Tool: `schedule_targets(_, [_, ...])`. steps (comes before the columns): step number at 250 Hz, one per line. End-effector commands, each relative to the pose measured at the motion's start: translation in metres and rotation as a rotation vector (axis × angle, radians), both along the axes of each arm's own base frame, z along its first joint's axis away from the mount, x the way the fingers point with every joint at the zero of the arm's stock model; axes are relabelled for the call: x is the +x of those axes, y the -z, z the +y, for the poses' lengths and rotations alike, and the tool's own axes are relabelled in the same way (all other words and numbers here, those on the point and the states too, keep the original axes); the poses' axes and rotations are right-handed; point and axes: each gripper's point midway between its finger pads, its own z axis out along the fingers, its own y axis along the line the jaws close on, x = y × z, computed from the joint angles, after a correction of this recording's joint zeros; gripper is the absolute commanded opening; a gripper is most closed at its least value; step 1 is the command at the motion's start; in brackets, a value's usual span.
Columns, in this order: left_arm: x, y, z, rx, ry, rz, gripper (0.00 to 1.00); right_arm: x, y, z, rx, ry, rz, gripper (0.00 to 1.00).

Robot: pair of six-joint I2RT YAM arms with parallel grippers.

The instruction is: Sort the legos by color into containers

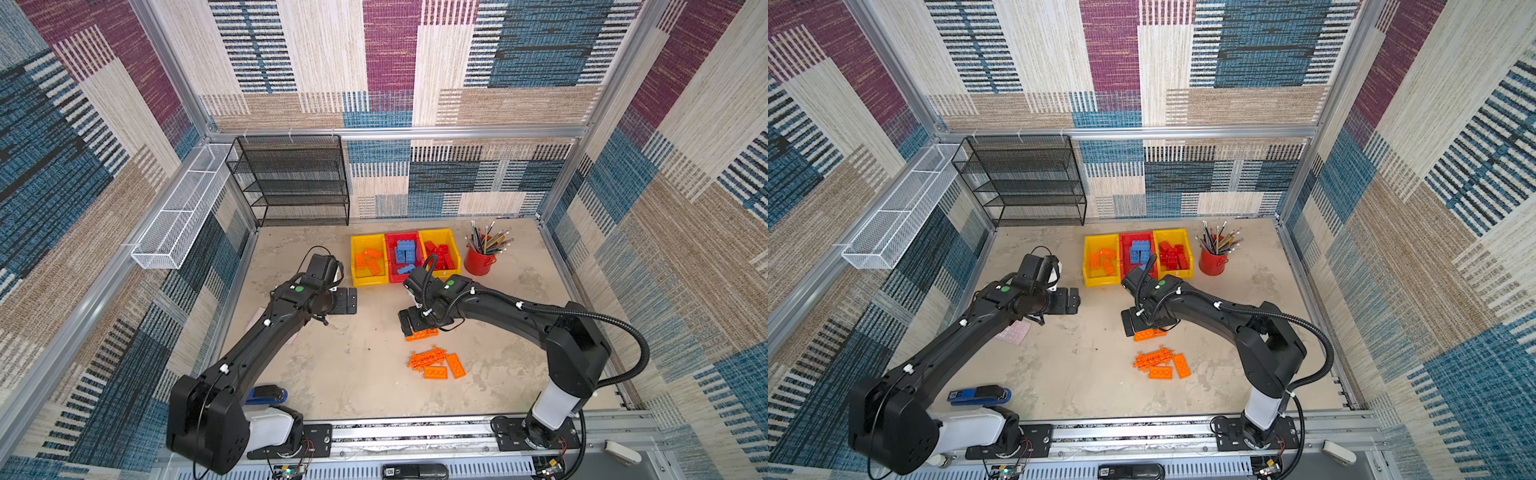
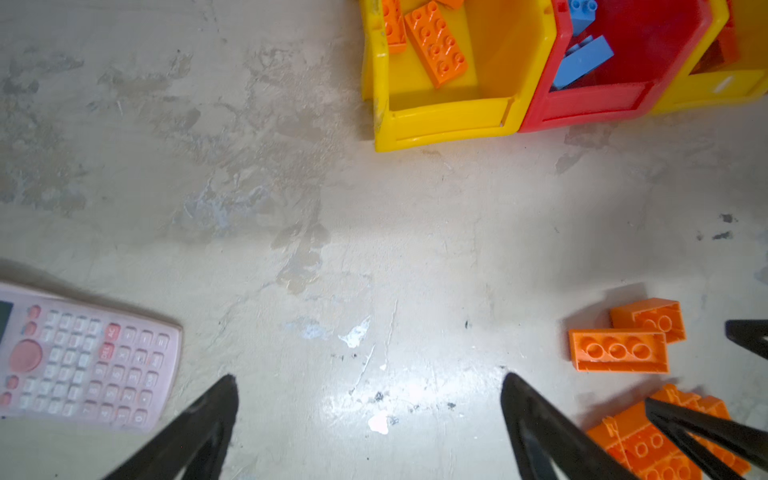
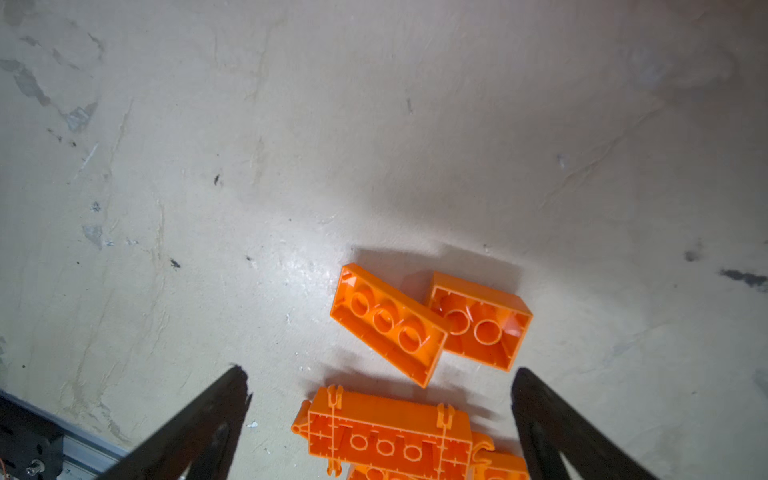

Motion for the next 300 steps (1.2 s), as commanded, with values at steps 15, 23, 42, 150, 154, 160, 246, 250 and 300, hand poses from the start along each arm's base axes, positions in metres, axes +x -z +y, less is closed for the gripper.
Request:
schedule_targets(15, [-0.020, 0.001, 0.005, -0.055, -0.044, -0.018, 0.99, -0.014, 0.004, 0.016, 0.099, 0.044, 0.036, 1.00])
schedule_targets(23, [-0.024, 0.002, 0.006, -0.058, -0.044, -0.016, 0.99, -0.017, 0.005, 0.016, 0.113, 0.050, 0.047, 0.99])
schedule_targets(42, [-0.032, 0.000, 0.009, -0.062, -0.042, -0.021, 0.99, -0.024, 0.006, 0.024, 0.143, 0.038, 0.061, 0.98])
schedule_targets(150, [-0.051, -0.012, 0.024, -0.016, -0.031, -0.078, 0.99, -0.010, 0.011, 0.064, 0.071, 0.004, 0.013, 0.99])
schedule_targets(154, [-0.051, -0.013, 0.024, -0.019, -0.030, -0.080, 0.99, -0.009, 0.010, 0.062, 0.062, 0.011, 0.003, 0.99])
schedule_targets(160, [-0.052, -0.013, 0.024, -0.019, -0.028, -0.084, 0.99, -0.007, 0.007, 0.058, 0.053, 0.024, -0.011, 0.99])
schedule_targets(246, [-0.050, -0.014, 0.020, -0.039, -0.012, -0.090, 0.99, -0.005, 0.013, 0.017, -0.013, 0.103, -0.026, 0.99])
schedule_targets(250, [-0.050, -0.013, 0.020, -0.038, -0.011, -0.088, 0.99, -0.004, 0.014, 0.017, -0.014, 0.105, -0.025, 0.99])
schedule_targets(300, [-0.050, -0.014, 0.019, -0.038, -0.009, -0.089, 0.99, -0.007, 0.028, 0.026, 0.009, 0.064, 0.012, 1.00])
